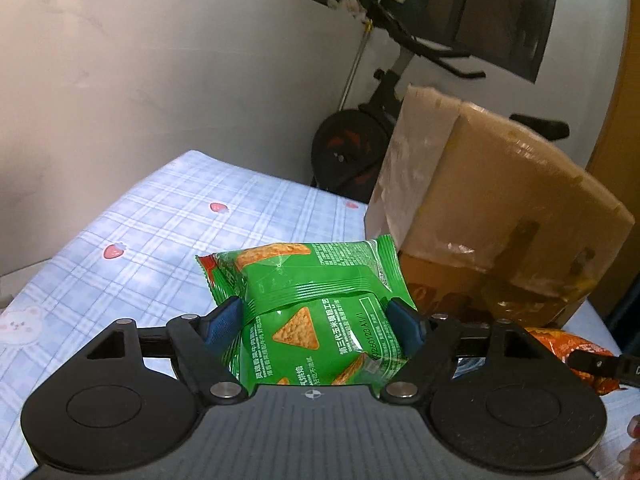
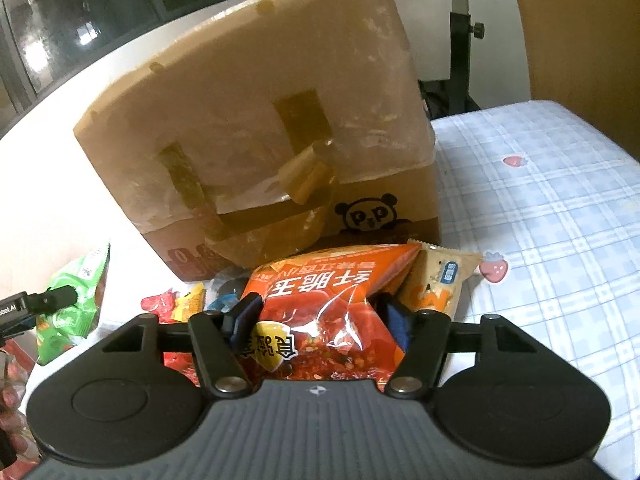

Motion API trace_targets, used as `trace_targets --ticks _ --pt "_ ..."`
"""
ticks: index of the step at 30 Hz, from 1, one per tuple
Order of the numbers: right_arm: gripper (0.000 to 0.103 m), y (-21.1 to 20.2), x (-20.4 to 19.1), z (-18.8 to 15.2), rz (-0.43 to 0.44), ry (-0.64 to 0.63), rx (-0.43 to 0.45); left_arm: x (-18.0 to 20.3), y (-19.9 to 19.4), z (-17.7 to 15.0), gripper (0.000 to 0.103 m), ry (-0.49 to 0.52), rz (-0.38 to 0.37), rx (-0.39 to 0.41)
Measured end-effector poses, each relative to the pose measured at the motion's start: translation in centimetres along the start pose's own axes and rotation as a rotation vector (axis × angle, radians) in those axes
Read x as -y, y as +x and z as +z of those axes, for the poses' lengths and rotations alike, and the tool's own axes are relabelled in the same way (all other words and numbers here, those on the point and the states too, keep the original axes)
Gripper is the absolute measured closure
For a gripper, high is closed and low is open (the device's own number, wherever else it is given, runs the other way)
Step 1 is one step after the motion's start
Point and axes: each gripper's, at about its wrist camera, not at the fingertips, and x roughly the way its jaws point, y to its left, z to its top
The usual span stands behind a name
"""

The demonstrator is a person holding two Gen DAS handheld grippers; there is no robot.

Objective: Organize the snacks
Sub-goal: 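Lift the green and orange-red chip bags up over the box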

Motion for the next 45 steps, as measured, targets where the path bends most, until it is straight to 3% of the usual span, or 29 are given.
trace_targets --ticks 13,18,31,38,45 --pt "0.038 -3.9 1.4 -1.2 -0.042 0.0 0.019 1.9 -1.4 -1.3 0.022 -0.007 -0.04 -0.019" --pt "0.038 -5.9 2.9 -1.4 -0.08 0.036 0.067 2.2 -1.3 0.1 0.022 0.007 -0.057 0.016" --pt "0.038 -13.1 1.0 5.2 0.012 0.007 0.389 5.3 -4.4 7.8 0.022 0.075 -0.154 0.218" --pt "0.038 -13.3 -0.3 9.4 0.042 -0.038 0.447 8.9 -3.1 11.0 0.022 0.138 -0.196 0.242" --pt "0.038 -9.2 -2.0 14.3 0.064 -0.142 0.452 14.2 0.7 14.8 0.022 0.256 -0.215 0.248"
